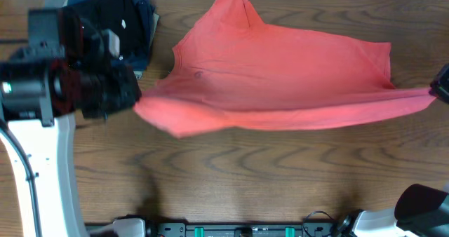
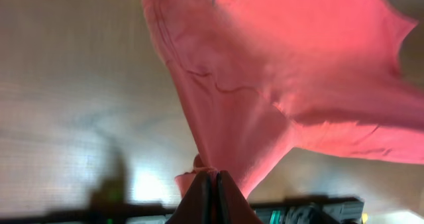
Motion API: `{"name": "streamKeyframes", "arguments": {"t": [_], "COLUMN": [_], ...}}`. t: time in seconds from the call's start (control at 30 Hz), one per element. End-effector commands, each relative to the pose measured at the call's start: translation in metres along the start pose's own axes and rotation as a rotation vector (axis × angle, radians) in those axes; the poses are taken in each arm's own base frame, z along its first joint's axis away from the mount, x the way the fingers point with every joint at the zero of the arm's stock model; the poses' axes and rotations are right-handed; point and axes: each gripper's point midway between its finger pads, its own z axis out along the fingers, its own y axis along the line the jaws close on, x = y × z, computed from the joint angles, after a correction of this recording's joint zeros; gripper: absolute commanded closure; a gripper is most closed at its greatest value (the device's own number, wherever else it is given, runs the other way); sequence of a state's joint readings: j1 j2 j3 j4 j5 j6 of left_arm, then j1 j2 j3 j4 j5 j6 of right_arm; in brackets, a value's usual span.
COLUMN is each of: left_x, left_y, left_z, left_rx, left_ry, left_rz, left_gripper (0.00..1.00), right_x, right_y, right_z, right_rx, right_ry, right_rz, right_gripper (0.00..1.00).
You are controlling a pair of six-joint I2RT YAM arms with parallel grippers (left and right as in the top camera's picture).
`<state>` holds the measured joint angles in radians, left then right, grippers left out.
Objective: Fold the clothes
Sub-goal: 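Lay the t-shirt flat by pulling both grippers toward the front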
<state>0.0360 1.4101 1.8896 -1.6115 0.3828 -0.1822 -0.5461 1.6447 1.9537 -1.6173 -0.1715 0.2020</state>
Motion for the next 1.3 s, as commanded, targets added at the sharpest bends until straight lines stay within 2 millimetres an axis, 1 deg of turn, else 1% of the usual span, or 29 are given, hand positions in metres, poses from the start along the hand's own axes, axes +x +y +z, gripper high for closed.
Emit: {"name": "streamKeyframes", "arguments": {"t": [0.0,0.2,0.3,0.4,0.57,0.7,0.8,0.93,1.03,1.1,1.27], "left_x": [0.038,0.077,0.098,0.11,0.125,0.133,0.138,0.139,0.139,0.137,0.124], "left_y": [0.011,0.023,0.031,0.034,0.034,0.033,0.032,0.033,0.035,0.038,0.043], "left_z": [0.001,0.007,0.012,0.014,0.002,-0.008,-0.013,-0.012,-0.005,0.005,0.029], "left_rx": [-0.031,-0.04,-0.046,-0.046,-0.031,-0.013,-0.002,-0.003,-0.008,-0.011,-0.011], "left_ry": [0.088,0.125,0.143,0.131,0.073,0.012,-0.022,-0.022,-0.005,0.007,0.006], "left_rz": [-0.02,-0.034,-0.062,-0.095,-0.096,-0.101,-0.089,-0.089,-0.095,-0.099,-0.116], "left_gripper": [0.94,0.94,0.94,0.94,0.94,0.94,0.94,0.94,0.94,0.94,0.94], "right_x": [0.009,0.024,0.035,0.048,0.068,0.081,0.08,0.082,0.084,0.085,0.087], "right_y": [-0.008,-0.034,-0.042,-0.045,-0.05,-0.061,-0.065,-0.066,-0.068,-0.069,-0.072], "right_z": [-0.013,-0.015,-0.014,-0.012,-0.01,-0.012,-0.01,-0.002,0.005,0.009,0.021], "right_rx": [0.037,0.175,0.21,0.211,0.206,0.249,0.256,0.26,0.265,0.267,0.276], "right_ry": [-0.018,-0.005,0.0,0.003,-0.022,-0.066,-0.101,-0.089,-0.072,-0.066,-0.055], "right_rz": [0.018,0.081,0.131,0.145,0.143,0.188,0.191,0.191,0.192,0.193,0.23], "right_gripper": [0.99,0.99,0.99,0.99,0.99,0.99,0.98,0.97,0.97,0.98,0.98]}}
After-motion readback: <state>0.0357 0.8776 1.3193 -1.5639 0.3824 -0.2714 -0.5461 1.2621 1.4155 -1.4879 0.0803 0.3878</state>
